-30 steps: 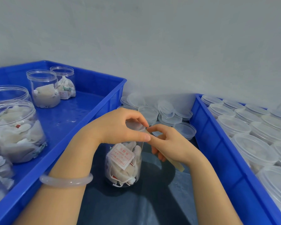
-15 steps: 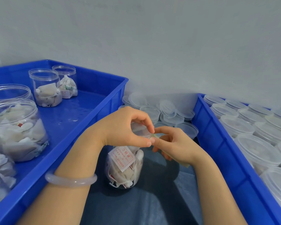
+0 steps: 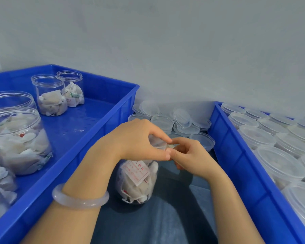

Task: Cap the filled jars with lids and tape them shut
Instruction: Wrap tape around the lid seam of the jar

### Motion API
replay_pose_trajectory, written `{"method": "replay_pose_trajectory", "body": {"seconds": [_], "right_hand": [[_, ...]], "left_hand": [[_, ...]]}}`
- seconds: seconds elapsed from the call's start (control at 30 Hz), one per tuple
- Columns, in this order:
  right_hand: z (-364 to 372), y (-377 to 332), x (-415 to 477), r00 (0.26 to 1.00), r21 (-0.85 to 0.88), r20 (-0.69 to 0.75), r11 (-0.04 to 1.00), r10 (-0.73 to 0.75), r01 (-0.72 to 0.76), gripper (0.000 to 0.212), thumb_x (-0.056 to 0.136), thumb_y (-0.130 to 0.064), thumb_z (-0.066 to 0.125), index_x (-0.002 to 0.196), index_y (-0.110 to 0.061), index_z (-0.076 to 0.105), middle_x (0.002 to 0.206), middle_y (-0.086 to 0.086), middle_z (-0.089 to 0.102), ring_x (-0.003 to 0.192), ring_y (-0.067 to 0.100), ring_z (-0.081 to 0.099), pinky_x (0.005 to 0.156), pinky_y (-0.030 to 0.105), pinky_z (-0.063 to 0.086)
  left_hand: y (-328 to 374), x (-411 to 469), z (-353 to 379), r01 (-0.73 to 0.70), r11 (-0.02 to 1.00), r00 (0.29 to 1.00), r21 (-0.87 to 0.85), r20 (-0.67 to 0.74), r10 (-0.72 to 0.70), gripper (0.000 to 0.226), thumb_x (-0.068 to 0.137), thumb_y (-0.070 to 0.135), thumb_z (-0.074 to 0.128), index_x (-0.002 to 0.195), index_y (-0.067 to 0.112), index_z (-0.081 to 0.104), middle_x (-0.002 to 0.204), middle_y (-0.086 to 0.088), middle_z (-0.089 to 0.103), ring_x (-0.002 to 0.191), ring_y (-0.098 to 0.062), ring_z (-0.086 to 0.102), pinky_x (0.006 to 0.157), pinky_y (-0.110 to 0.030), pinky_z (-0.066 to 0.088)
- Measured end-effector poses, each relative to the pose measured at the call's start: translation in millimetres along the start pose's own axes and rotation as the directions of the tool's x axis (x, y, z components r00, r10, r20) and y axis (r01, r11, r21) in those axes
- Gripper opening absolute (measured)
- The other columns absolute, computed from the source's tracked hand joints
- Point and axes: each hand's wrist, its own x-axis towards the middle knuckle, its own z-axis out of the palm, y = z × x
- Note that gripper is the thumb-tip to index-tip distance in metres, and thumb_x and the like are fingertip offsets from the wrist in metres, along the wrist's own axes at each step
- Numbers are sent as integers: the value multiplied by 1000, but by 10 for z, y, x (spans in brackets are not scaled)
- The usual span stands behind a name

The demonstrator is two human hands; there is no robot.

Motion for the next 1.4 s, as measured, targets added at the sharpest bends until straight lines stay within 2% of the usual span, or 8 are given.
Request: {"method": "replay_pose_trajectory", "body": {"seconds": [0.17, 0.33, 0.47, 0.83, 1.0, 1.1, 1.27, 1.4], "right_hand": [[-10, -12, -30, 999, 71, 9, 997, -45, 44, 57, 51, -63, 70, 98, -31, 64, 74, 14, 67, 51, 10, 55, 56, 31, 48], [-15, -31, -60, 996, 113, 64, 992, -61, 53, 46, 58, -52, 73, 97, -30, 67, 72, 6, 64, 54, 9, 55, 56, 22, 47], [-20, -2, -38, 995, 67, 53, 994, -87, 83, 17, 83, -35, 70, 99, -31, 67, 68, -5, 66, 55, 10, 58, 58, 28, 49], [71, 168, 36, 989, 104, -79, 986, -126, 134, 42, 52, -54, 82, 89, -47, 62, 66, -15, 61, 55, 9, 54, 58, 28, 51], [91, 158, -70, 970, 103, -201, 982, -137, 160, 56, 55, -63, 73, 91, -26, 51, 84, 27, 58, 65, 34, 51, 67, 51, 46], [64, 119, -163, 977, 128, -157, 978, -146, 167, 40, 67, -51, 73, 87, -26, 50, 80, 38, 49, 69, 28, 45, 66, 44, 38], [96, 139, -230, 974, 98, -181, 982, -140, 159, 20, 82, -29, 70, 88, -36, 53, 73, 4, 61, 71, 21, 52, 68, 40, 42], [184, 110, -266, 948, 19, -271, 984, -164, 176, 20, 85, -31, 66, 85, -46, 54, 103, -22, 64, 76, 23, 61, 72, 36, 49]], "left_hand": [[101, -53, -26, 69, 994, 993, 85, 90, -76, 55, 70, 51, 74, 122, 52, 55, 133, 22, 52, 121, -2, 49, 101, -32, 43], [172, -27, 56, 50, 972, 996, 229, 55, -64, 35, 80, 38, 65, 111, 46, 51, 108, 20, 53, 91, -4, 51, 75, -30, 41], [146, 4, 52, 54, 977, 998, 208, -23, -50, 28, 72, 64, 64, 92, 46, 56, 101, 23, 55, 93, -1, 51, 69, -26, 36], [7, 47, 106, -187, 982, 981, 5, -59, 187, 40, 70, 38, 77, 107, 46, 63, 116, 30, 53, 109, 7, 49, 87, -20, 41], [-34, 116, 201, -175, 980, 979, 91, -90, 184, 55, 75, 42, 71, 127, 40, 54, 126, 25, 48, 112, 6, 44, 80, -11, 34], [-4, 121, 177, -152, 984, 986, 89, -58, 158, 55, 75, 37, 72, 127, 38, 54, 130, 22, 52, 121, -1, 44, 88, -15, 30], [127, 221, 217, -11, 984, 999, 175, 54, 1, 48, 81, 30, 63, 126, 38, 49, 146, 6, 42, 147, -10, 6, 116, -50, -1], [109, 200, 325, -39, 961, 997, 275, -51, 55, 35, 83, 32, 60, 116, 37, 50, 131, 14, 52, 146, -9, 14, 112, -53, 17]]}}
